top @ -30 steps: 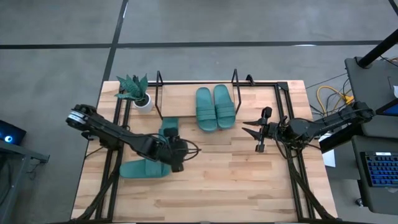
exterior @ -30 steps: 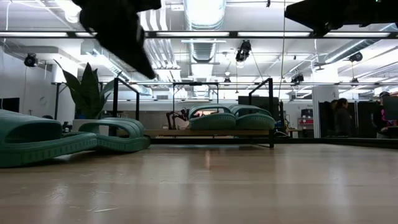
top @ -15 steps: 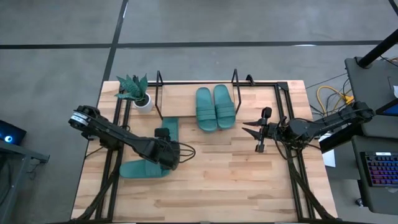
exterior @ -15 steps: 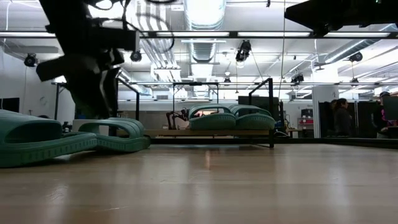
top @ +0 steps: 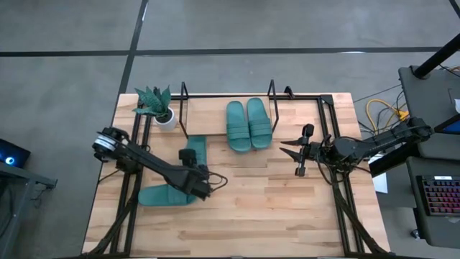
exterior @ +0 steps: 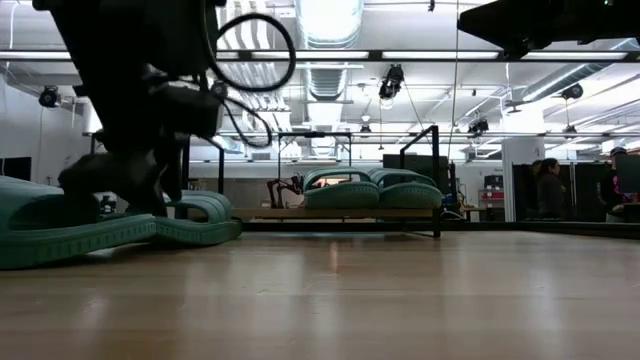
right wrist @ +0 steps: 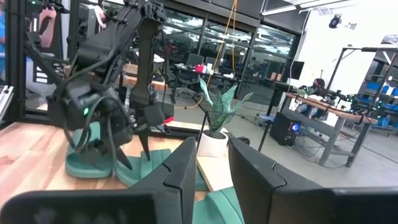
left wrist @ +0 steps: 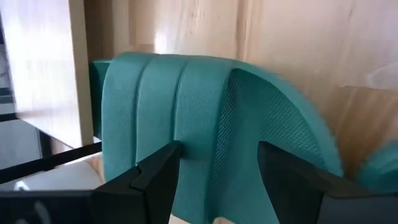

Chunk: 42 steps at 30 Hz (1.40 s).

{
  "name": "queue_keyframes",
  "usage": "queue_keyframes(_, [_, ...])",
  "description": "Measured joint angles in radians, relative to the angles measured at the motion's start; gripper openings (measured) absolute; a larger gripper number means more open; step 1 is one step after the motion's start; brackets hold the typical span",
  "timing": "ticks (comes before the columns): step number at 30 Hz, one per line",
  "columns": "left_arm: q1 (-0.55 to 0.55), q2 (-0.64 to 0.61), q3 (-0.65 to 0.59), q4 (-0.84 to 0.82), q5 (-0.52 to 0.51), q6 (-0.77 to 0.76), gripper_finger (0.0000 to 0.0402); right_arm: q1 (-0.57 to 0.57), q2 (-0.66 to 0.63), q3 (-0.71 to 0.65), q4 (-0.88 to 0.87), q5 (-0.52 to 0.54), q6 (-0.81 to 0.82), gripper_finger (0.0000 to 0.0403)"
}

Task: Pick and place slides into the shelf
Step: Put the slipper on the shelf

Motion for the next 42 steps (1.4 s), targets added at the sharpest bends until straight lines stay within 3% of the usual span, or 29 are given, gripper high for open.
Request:
queue_keyframes(10, [0.000, 0.075, 0.033, -0.096, -0.091, -0.051, 0.0201, 0.000, 0.000, 0.000, -0.001, 0.000, 0.000, 0.0076])
queue_keyframes(18, [-0.003, 0.069, 0.035, -0.100, -0.101, -0.076, 0.0201, 0.000, 0.000, 0.000, -0.002, 0.000, 0.003, 0.0084])
queue_keyframes(32, [-0.003, 0.068, 0.036, -0.098, -0.205, -0.102, 0.0199, 0.000, 0.000, 0.000, -0.002, 0.000, 0.003, 0.0075])
queue_keyframes(37, [-0.003, 0.068, 0.036, -0.100, -0.206, -0.103, 0.0167, 0.000, 0.000, 0.000, -0.002, 0.000, 0.003, 0.0082])
queue_keyframes(42, [-0.002, 0.068, 0.036, -0.099, -0.150, -0.098, 0.0092, 0.000, 0.000, 0.000, -0.002, 0.000, 0.003, 0.0083])
